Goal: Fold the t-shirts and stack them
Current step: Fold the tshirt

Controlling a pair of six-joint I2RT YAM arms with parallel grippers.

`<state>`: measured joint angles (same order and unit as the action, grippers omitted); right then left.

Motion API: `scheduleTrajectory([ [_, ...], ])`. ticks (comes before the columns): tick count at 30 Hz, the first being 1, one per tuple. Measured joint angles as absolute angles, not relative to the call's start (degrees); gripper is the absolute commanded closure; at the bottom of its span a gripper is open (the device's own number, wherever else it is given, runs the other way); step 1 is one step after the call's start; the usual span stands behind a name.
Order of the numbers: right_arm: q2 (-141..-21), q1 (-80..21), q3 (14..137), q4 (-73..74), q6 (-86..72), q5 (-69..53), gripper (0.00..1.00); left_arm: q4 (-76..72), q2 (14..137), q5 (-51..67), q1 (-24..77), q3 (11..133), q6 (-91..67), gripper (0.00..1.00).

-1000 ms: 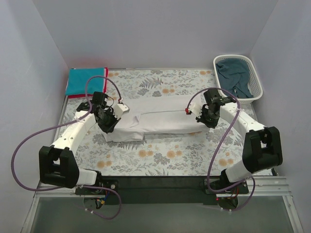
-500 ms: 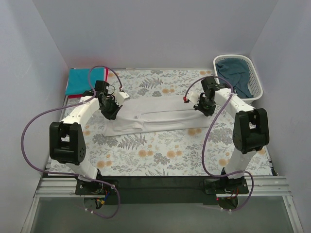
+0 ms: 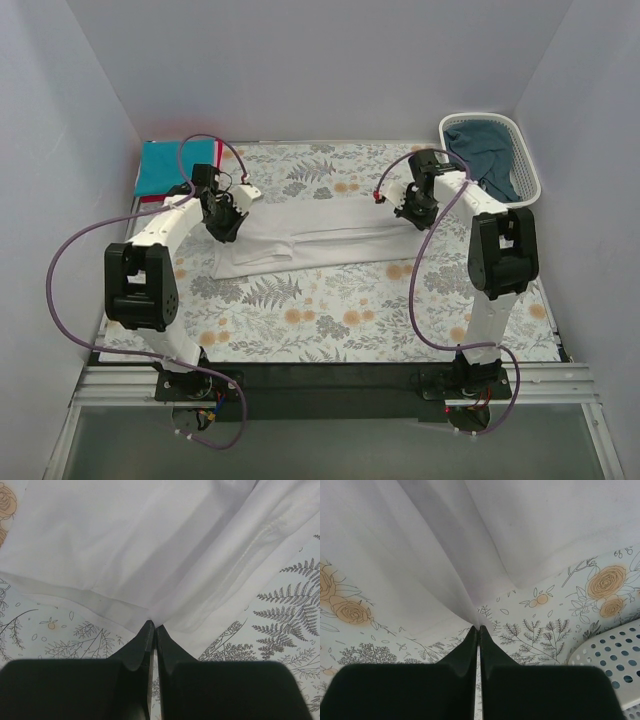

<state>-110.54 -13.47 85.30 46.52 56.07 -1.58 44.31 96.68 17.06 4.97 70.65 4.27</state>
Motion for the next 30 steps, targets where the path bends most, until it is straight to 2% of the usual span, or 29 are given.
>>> scheduleTrajectory([
  [2,-111.4,-13.5,86.1,46.6,55.8,-1.4,0.79,43.8,97.3,17.1,5.0,70.7,4.2,1.00],
  [3,-111.8,-13.5,86.5,46.6,55.4,-1.4,0.63,43.5,97.8,17.0,5.0,70.7,4.0,0.96],
  [5,-112.3,-13.5,87.6,46.6,54.9,-1.1,0.58,43.1,98.8,16.9,5.0,70.7,3.6,0.83],
  [8,-112.9,-13.4,89.2,46.6,53.6,-0.7,0.57,43.1,99.7,16.8,4.4,70.7,2.3,0.64],
  [10,-112.9,-13.1,90.0,46.6,52.3,-0.6,0.57,43.3,99.6,17.1,3.2,70.7,1.0,0.60],
  [18,-108.6,-10.1,86.3,46.9,44.0,-4.8,0.57,44.8,95.5,20.9,-5.4,69.0,-5.5,0.57],
  [23,-108.4,-9.3,83.8,47.2,38.8,-9.4,0.57,44.1,92.9,22.8,-6.1,64.2,-10.3,0.57],
  [30,-112.7,-9.0,83.8,45.9,33.6,-13.4,0.60,39.9,93.8,21.6,-5.8,57.9,-14.7,0.64],
])
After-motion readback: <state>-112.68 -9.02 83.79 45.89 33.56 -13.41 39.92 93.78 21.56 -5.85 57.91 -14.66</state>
